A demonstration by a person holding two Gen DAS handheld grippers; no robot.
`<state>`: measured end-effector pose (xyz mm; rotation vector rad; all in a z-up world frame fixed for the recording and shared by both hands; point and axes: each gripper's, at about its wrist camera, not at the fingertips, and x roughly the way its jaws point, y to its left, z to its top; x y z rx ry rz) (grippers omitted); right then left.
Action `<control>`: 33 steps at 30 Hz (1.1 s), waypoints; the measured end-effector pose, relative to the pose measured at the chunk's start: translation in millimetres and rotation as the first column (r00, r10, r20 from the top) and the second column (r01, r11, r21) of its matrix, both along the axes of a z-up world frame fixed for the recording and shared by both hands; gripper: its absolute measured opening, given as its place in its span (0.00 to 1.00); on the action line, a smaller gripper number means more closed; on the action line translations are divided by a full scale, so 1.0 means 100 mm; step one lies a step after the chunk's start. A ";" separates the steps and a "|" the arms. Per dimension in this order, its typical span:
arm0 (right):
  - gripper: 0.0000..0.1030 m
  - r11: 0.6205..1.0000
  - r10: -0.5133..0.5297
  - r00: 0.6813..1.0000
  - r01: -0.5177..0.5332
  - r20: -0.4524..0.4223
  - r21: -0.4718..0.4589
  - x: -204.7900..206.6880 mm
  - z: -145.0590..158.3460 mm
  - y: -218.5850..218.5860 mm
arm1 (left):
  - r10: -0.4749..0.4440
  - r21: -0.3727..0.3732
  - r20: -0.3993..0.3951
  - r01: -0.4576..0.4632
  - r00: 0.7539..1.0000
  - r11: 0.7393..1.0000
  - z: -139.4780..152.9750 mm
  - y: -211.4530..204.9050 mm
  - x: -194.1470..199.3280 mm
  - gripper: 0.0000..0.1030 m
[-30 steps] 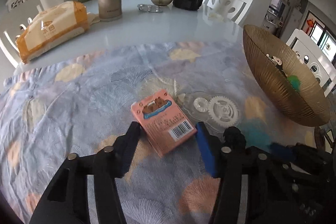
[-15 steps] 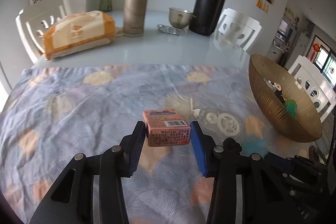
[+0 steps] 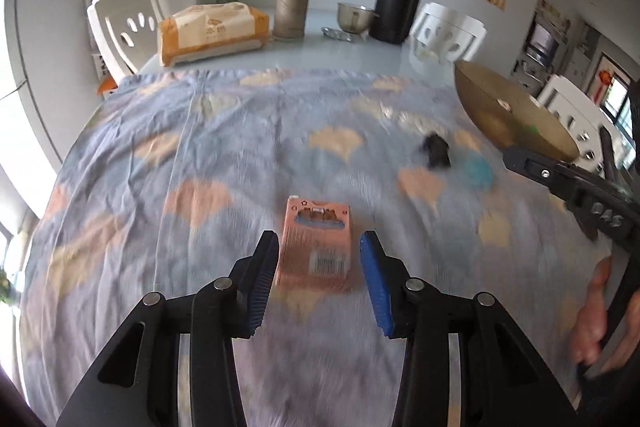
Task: Organize rigid objects
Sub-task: 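Lift the pink box with the left gripper while the right grasps the light-blue figure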
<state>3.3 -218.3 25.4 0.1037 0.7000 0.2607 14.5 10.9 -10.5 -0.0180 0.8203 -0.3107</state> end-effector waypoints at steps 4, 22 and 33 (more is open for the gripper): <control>0.10 0.993 0.117 0.992 -0.116 -0.051 0.031 -0.24 -0.06 0.10 | -0.022 0.005 -0.007 0.022 1.000 1.000 -0.07 -0.02 -0.02 0.38; 0.37 0.997 0.072 0.988 -0.071 -0.133 0.014 -0.23 -0.39 0.02 | -0.039 0.046 -0.015 0.039 0.999 0.998 -0.13 -0.07 -0.06 0.42; 0.62 0.995 0.045 0.992 -0.034 -0.118 0.096 -0.26 -0.34 -0.15 | -0.106 -0.123 -0.117 0.091 0.988 0.988 -0.16 0.07 0.00 0.73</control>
